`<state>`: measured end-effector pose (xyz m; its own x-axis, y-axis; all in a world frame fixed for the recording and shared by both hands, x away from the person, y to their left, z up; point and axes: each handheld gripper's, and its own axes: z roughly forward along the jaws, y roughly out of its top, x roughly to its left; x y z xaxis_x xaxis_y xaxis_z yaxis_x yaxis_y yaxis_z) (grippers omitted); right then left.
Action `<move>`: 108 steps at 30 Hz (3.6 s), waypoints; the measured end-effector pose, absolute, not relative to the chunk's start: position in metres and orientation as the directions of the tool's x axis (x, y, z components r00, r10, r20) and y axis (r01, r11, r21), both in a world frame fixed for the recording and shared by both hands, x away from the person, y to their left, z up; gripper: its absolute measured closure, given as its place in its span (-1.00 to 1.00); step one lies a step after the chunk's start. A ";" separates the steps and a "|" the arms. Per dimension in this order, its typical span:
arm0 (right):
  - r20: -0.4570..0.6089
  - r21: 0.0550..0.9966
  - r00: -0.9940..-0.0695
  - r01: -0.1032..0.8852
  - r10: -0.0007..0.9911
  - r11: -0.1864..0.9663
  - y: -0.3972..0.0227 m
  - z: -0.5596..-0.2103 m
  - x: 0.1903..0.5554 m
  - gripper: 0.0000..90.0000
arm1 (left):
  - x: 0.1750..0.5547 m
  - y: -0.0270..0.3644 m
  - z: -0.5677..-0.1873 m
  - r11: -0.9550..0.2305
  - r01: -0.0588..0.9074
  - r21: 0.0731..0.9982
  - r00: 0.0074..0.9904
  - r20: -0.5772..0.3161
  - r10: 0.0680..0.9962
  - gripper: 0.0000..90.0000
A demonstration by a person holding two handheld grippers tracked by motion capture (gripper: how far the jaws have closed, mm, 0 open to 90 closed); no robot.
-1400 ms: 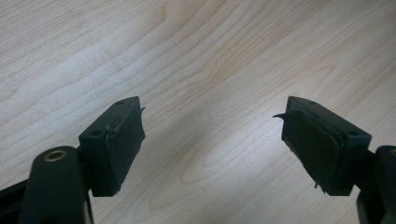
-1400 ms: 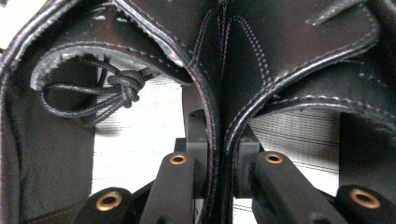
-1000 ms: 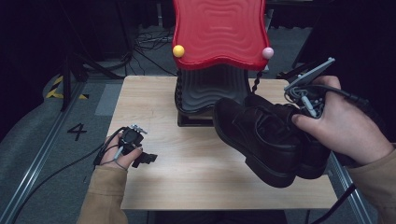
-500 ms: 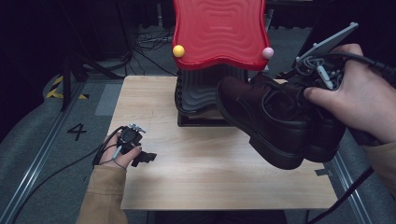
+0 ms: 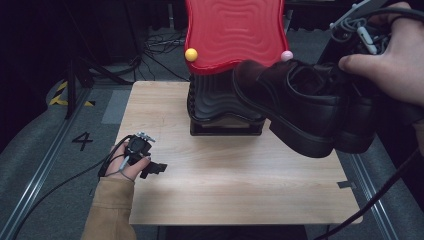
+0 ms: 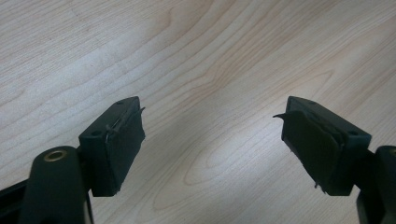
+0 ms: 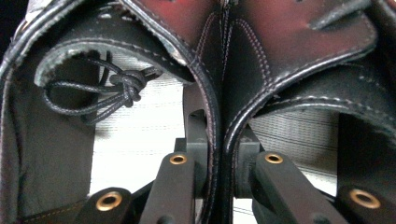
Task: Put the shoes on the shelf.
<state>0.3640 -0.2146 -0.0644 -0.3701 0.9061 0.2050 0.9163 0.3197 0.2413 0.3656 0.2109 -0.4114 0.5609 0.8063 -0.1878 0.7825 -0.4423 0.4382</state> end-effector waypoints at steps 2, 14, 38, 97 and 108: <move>0.195 0.246 -0.365 0.917 0.910 0.315 -0.210 -0.056 0.365 0.81 | 0.366 0.211 -0.411 -0.443 0.782 0.439 0.562 -0.188 0.806 -0.52; 0.179 0.315 -0.337 0.910 0.924 0.271 -0.182 -0.022 0.396 0.81 | 0.366 0.214 -0.411 -0.431 0.784 0.448 0.557 -0.199 0.807 -0.52; 0.113 0.494 -0.286 0.847 0.951 0.196 -0.123 0.000 0.478 0.81 | 0.368 0.216 -0.415 -0.436 0.784 0.442 0.561 -0.201 0.803 -0.52; -0.026 0.683 -0.186 0.714 0.982 0.153 -0.078 -0.101 0.563 0.19 | 0.366 0.224 -0.413 -0.414 0.788 0.456 0.546 -0.205 0.813 -0.52; 0.018 0.669 -0.200 0.731 0.980 0.136 -0.085 -0.091 0.547 0.08 | 0.366 0.220 -0.411 -0.423 0.780 0.460 0.555 -0.198 0.808 -0.52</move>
<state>0.5473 -0.0854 -0.0910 -0.1995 0.9797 0.0181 0.7307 0.1365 0.6689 0.3660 0.2204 -0.4110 0.5546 0.8082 -0.1978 0.7805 -0.4229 0.4605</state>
